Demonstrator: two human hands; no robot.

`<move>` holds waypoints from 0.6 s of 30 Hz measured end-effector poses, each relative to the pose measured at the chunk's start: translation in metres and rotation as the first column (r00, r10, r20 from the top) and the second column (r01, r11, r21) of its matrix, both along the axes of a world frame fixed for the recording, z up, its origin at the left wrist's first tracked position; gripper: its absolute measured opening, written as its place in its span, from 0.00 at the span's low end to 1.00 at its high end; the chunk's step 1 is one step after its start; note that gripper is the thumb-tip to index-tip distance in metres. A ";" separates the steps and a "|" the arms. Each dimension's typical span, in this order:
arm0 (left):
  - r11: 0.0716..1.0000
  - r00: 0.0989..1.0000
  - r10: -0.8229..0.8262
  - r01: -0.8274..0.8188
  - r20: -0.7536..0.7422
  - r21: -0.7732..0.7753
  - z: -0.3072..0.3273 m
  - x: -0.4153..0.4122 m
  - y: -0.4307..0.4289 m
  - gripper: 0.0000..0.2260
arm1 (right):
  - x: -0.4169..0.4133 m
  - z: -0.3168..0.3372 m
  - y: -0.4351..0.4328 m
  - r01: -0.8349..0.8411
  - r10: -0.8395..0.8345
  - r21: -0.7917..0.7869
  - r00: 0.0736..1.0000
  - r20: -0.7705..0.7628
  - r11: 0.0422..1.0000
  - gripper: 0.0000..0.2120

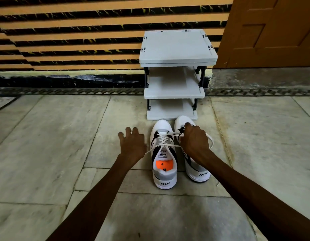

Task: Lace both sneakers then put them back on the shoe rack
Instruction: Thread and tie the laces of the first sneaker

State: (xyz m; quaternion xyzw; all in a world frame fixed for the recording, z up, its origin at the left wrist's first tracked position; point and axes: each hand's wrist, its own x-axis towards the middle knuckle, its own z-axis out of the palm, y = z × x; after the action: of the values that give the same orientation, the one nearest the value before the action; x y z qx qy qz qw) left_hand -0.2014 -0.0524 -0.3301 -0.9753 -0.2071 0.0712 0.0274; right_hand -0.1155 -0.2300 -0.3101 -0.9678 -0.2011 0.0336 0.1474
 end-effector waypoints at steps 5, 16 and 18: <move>0.864 0.996 0.048 -0.001 0.081 -0.504 0.006 0.014 -0.020 0.08 | -0.006 0.003 0.010 -0.194 0.208 0.141 0.974 -0.090 0.971 0.12; 0.758 0.984 0.179 -0.136 0.004 -0.637 -0.017 0.012 -0.023 0.20 | -0.013 -0.003 0.009 -0.195 0.224 0.150 0.952 -0.210 0.969 0.05; 0.765 0.984 0.174 -0.112 0.036 -0.634 -0.016 0.011 -0.022 0.16 | -0.013 -0.003 0.009 -0.203 0.221 0.111 0.956 -0.194 0.973 0.06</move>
State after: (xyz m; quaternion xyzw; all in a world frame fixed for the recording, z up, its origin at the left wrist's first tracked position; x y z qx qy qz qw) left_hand -0.1900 -0.0744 -0.3465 -0.9118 -0.2463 0.0928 -0.3151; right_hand -0.1283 -0.2213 -0.3131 -0.9243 -0.2888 0.1399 0.2064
